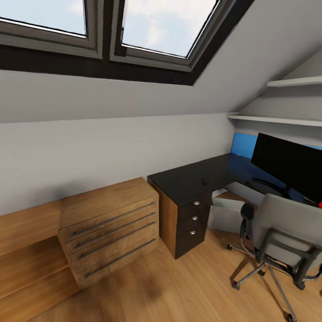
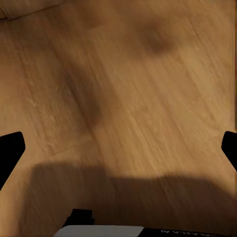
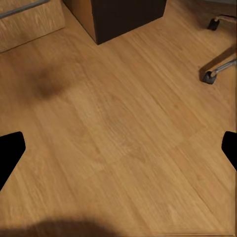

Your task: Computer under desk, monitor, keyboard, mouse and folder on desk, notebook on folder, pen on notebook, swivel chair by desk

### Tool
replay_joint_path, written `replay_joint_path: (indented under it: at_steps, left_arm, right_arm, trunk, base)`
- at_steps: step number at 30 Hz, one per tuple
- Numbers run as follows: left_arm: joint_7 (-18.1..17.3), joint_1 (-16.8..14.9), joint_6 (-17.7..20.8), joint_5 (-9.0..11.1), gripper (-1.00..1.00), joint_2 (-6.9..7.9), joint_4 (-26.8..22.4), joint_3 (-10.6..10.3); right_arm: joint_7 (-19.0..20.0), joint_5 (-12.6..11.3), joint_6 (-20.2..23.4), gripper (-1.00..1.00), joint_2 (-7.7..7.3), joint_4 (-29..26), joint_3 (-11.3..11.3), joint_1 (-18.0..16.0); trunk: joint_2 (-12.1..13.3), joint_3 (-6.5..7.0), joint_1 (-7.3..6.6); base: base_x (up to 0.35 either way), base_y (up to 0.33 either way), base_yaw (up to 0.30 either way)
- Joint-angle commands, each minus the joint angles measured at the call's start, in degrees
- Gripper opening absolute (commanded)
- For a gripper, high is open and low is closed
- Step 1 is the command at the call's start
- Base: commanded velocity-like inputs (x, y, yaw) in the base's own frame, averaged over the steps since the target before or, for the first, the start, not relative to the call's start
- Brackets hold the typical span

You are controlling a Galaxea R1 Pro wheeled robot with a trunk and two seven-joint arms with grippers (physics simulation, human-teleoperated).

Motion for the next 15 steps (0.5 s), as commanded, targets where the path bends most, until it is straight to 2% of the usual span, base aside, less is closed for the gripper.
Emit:
replay_joint_path:
  at_steps: [1, 15]
  left_arm:
    - [0.02, -0.02, -0.16, 0.39, 1.0, -0.01, 0.02, -0.01]
    - [0.02, -0.02, -0.17, 0.38, 1.0, -0.01, 0.04, -0.01]
  right_arm:
    - [-0.12, 0.11, -0.16, 1.0, 0.02, 0.05, -0.06, -0.05]
    - [0.24, 0.13, -0.37, 1.0, 0.26, 0.18, -0.02, -0.05]
  trunk:
    - [-0.05, -0.07, 0.0]
    - [-0.05, -0.07, 0.0]
  base:
    - [0.0, 0.0, -0.195]
    - [0.0, 0.0, -0.018]
